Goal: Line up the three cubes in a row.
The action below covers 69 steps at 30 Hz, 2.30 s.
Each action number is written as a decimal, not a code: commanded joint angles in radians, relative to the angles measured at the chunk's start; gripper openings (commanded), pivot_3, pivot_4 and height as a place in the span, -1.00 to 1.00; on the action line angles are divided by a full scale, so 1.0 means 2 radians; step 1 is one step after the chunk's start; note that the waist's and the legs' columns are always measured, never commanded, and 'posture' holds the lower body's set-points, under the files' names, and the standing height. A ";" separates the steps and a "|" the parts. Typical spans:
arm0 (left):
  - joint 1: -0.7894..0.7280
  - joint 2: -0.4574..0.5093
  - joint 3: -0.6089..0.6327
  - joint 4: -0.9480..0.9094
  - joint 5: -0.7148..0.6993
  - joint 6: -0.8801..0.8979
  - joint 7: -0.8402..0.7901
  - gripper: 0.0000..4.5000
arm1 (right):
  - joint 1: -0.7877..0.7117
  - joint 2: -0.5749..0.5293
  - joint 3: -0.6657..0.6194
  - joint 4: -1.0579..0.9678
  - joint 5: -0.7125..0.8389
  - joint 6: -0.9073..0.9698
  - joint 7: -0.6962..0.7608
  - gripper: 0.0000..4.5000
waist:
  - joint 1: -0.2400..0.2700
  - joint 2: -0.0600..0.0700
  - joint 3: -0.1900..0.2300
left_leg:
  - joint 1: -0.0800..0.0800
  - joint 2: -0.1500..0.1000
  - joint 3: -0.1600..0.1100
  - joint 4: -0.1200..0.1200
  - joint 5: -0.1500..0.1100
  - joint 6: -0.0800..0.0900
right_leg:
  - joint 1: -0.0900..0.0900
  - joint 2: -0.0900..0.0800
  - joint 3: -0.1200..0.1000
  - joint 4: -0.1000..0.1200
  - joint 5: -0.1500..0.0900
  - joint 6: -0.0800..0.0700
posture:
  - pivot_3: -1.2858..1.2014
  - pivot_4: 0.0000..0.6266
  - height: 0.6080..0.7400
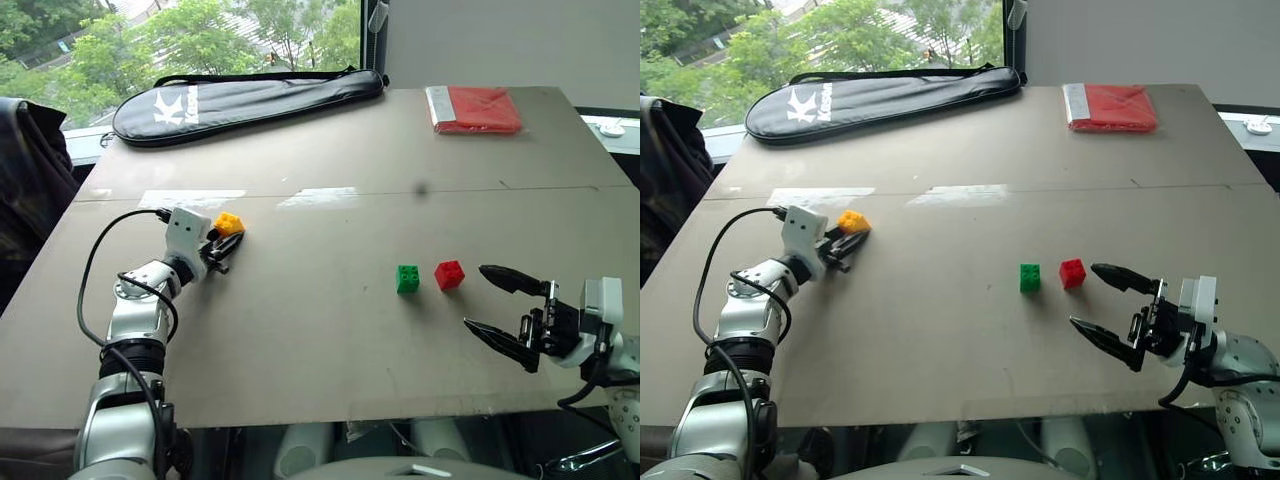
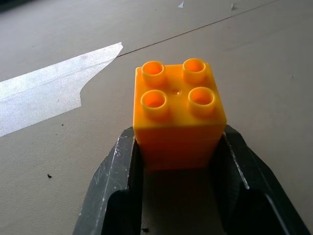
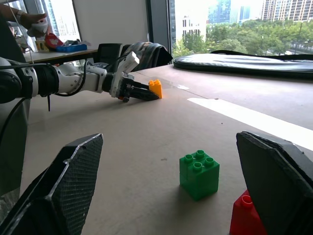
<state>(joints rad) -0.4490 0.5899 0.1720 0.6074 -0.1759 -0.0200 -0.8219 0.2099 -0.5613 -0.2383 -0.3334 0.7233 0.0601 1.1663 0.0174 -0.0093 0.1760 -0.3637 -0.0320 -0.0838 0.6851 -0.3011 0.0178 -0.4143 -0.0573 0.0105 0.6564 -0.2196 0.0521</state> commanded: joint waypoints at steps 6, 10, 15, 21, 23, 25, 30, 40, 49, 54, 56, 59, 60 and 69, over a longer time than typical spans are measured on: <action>-0.026 -0.036 -0.131 -0.115 -0.026 0.045 -0.198 -0.44 | 0.023 -0.004 -0.026 0.010 -0.001 -0.020 0.021 1.00 | -0.004 0.000 0.000 | -0.001 -0.001 0.000 0.000 0.000 0.000 | 0.000 -0.001 0.000 -0.001 0.000 0.000 | 0.03 -0.52 0.41; -0.068 -0.051 -0.207 -0.101 -0.003 0.024 -0.288 -0.44 | 0.035 -0.004 -0.026 0.014 -0.011 -0.034 0.027 1.00 | -0.005 0.000 0.000 | -0.001 0.000 0.000 0.000 0.000 0.000 | 0.000 0.001 0.000 -0.001 0.000 0.000 | 0.03 -0.52 0.41; -0.103 -0.068 -0.232 -0.044 0.011 0.000 -0.322 -0.44 | 0.047 0.002 -0.024 0.006 -0.016 -0.044 0.020 1.00 | -0.010 0.000 0.000 | 0.000 0.000 0.001 0.000 0.000 0.000 | 0.000 0.002 0.001 0.000 0.000 0.000 | 0.03 -0.52 0.41; -0.121 -0.087 -0.241 0.007 0.038 -0.049 -0.318 -0.44 | 0.062 0.008 -0.026 -0.002 -0.019 -0.055 0.010 1.00 | -0.012 0.000 0.000 | 0.000 0.000 0.001 0.000 0.000 0.000 | 0.000 0.001 0.001 0.000 0.000 0.000 | 0.03 -0.52 0.41; -0.124 -0.092 -0.240 0.017 0.040 -0.060 -0.316 -0.44 | 0.065 0.009 -0.026 -0.004 -0.019 -0.058 0.008 1.00 | -0.011 0.000 0.000 | 0.000 0.000 0.001 0.000 0.000 0.000 | 0.000 0.001 0.001 0.000 0.000 0.000 | 0.03 -0.52 0.41; -0.124 -0.097 -0.241 0.025 0.045 -0.076 -0.313 -0.44 | 0.067 0.010 -0.025 -0.006 -0.020 -0.060 0.005 1.00 | -0.011 0.000 0.000 | 0.000 0.000 0.000 0.000 0.000 0.000 | 0.000 0.001 0.001 0.000 -0.001 0.001 | 0.03 -0.52 0.41; -0.121 -0.104 -0.245 0.040 0.058 -0.094 -0.297 -0.44 | 0.069 0.011 -0.022 -0.007 -0.021 -0.064 -0.001 1.00 | -0.009 0.000 0.000 | 0.000 0.000 0.000 0.000 0.000 0.000 | 0.000 0.001 0.001 0.000 -0.001 0.001 | 0.03 -0.52 0.41; -0.125 -0.097 -0.254 0.074 0.087 -0.132 -0.277 -0.44 | 0.058 0.012 -0.018 0.004 -0.024 -0.068 0.001 1.00 | -0.002 0.000 0.000 | 0.001 0.000 0.000 0.001 0.000 0.001 | 0.001 0.002 0.001 0.001 -0.001 0.002 | 0.03 -0.52 0.41; -0.129 -0.099 -0.252 0.091 0.091 -0.131 -0.250 0.88 | 0.051 0.009 -0.019 0.008 -0.025 -0.068 0.004 1.00 | -0.003 0.000 0.000 | 0.001 0.000 0.000 0.001 0.000 0.001 | 0.001 0.002 0.001 0.001 -0.001 0.002 | 0.03 -0.52 0.41; -0.121 -0.091 -0.249 0.083 0.084 -0.124 -0.252 0.98 | 0.052 0.007 -0.019 0.006 -0.025 -0.066 0.002 1.00 | -0.003 0.000 0.000 | 0.001 0.000 0.000 0.001 0.000 0.001 | 0.001 0.002 0.001 0.001 -0.001 0.002 | 0.03 -0.52 0.41; -0.114 -0.086 -0.246 0.072 0.080 -0.120 -0.254 0.98 | 0.052 0.007 -0.020 0.005 -0.025 -0.065 0.002 1.00 | -0.004 0.000 -0.001 | 0.002 0.000 0.000 0.001 0.000 0.001 | 0.001 0.002 0.001 0.001 -0.001 0.002 | 0.03 -0.52 0.41; -0.071 -0.063 -0.229 -0.003 0.045 -0.079 -0.277 0.98 | 0.056 0.007 -0.020 0.003 -0.026 -0.065 0.001 1.00 | -0.012 0.000 -0.001 | 0.002 0.001 0.000 0.000 0.000 0.000 | 0.001 0.002 0.001 0.001 -0.001 0.002 | 0.03 -0.52 0.41; -0.056 -0.053 -0.225 -0.029 0.037 -0.066 -0.281 0.98 | 0.058 0.006 -0.020 0.003 -0.026 -0.064 0.002 1.00 | -0.016 0.000 -0.001 | 0.002 0.001 0.000 0.000 0.000 0.000 | 0.001 0.002 0.001 0.001 -0.001 0.002 | 0.03 -0.52 0.41; 0.123 0.053 -0.169 -0.271 -0.036 0.067 -0.259 0.98 | 0.061 0.005 -0.023 0.048 -0.033 -0.073 0.018 1.00 | -0.024 0.001 -0.001 | 0.002 0.003 0.001 -0.001 0.000 0.000 | 0.000 0.001 0.002 0.000 -0.001 -0.001 | 0.03 -0.52 0.41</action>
<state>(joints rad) -0.2772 0.6696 -0.1666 0.1379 -0.2305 0.0244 -1.3585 0.3357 -0.5517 -0.2603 -0.2430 0.6514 -0.0691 1.1975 -0.0300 -0.0069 0.1743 -0.3600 -0.0259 -0.0810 0.6829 -0.3015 0.0183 -0.4140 -0.0554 0.0153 0.6570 -0.2222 0.0504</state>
